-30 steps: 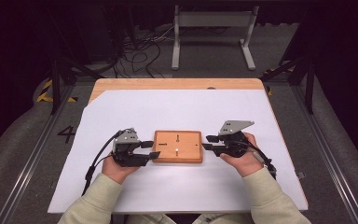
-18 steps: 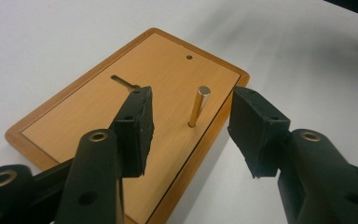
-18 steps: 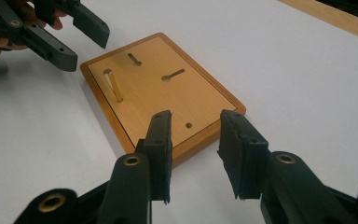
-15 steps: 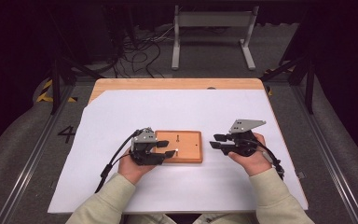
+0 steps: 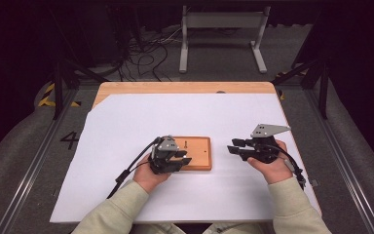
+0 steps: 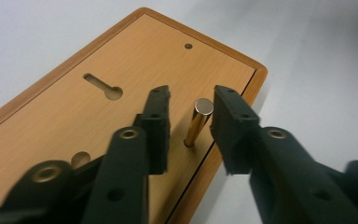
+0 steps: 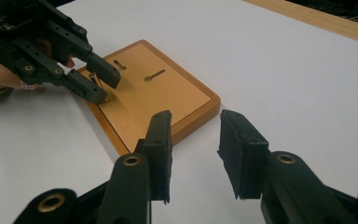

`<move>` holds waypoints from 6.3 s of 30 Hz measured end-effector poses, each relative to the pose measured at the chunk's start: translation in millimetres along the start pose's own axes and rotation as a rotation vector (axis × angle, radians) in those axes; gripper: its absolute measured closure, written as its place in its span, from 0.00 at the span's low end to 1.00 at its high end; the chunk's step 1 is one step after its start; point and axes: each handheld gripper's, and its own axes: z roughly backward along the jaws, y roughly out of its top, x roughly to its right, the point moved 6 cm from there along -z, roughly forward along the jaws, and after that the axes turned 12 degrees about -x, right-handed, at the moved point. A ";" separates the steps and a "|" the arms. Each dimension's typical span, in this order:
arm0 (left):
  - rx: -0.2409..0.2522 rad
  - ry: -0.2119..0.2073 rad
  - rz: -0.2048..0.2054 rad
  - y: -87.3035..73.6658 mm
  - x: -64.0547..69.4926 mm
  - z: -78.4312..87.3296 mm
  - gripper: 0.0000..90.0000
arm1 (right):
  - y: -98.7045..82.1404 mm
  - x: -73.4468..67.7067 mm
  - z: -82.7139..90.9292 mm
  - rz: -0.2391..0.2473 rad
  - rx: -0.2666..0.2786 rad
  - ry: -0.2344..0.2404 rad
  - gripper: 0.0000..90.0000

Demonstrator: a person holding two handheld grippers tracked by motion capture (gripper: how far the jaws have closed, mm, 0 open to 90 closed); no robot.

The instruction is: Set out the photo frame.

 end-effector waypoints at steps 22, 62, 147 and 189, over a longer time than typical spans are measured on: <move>0.011 0.117 -0.145 -4.4 6.3 -3.6 0.93 | -1.0 0.5 -0.9 -0.005 0.012 0.016 0.71; 0.042 0.401 -0.446 -24.2 36.4 0.6 0.93 | 28.0 2.1 -53.7 -0.060 -0.101 0.106 0.42; 0.321 0.090 0.056 -50.3 -41.3 115.5 0.24 | 28.7 -55.0 -49.8 0.277 -0.171 0.129 0.63; 0.361 -0.027 0.131 -55.5 -43.9 120.9 0.34 | -9.0 -99.4 -24.9 0.441 -0.140 0.131 0.48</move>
